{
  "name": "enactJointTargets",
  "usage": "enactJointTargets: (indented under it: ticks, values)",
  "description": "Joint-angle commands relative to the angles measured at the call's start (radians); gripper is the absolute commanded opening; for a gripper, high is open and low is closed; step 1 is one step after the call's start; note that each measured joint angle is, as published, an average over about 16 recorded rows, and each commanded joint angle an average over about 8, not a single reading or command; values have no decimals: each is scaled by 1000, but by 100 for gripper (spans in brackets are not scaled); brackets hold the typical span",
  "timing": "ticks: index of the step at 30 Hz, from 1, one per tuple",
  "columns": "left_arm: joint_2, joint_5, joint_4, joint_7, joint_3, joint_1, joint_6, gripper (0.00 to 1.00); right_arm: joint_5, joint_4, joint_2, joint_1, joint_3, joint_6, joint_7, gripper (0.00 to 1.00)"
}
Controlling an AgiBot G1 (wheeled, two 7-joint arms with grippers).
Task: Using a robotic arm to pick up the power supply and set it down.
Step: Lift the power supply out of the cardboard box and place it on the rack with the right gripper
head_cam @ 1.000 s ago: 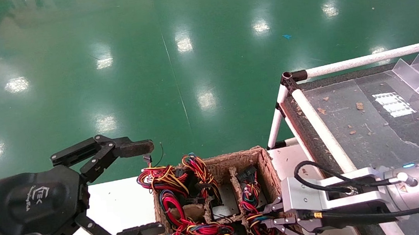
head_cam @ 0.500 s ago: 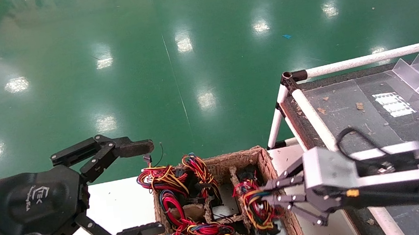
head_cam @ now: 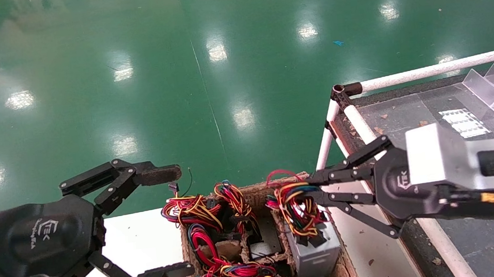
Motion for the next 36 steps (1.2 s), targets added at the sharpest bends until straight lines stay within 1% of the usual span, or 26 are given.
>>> enactJointTargets:
  ticks: [1, 8, 16, 26, 31, 36]
  values:
    - [0, 0, 0, 0, 0, 0, 0, 100, 26, -1, 3, -7, 14, -1, -16, 0]
    - [0, 0, 0, 0, 0, 0, 0, 100, 84, -2, 23, -24, 68, 30, -57, 0]
    - [0, 0, 0, 0, 0, 0, 0, 100, 116, -1, 37, -36, 117, 85, -81, 0]
    - [0, 0, 0, 0, 0, 0, 0, 100, 159, -2, 49, -51, 173, 133, -116, 0]
    - [0, 0, 0, 0, 0, 0, 0, 100, 139, -5, 61, -68, 204, 206, -142, 0]
    - [0, 0, 0, 0, 0, 0, 0, 100, 62, -6, 70, -95, 227, 345, -170, 0]
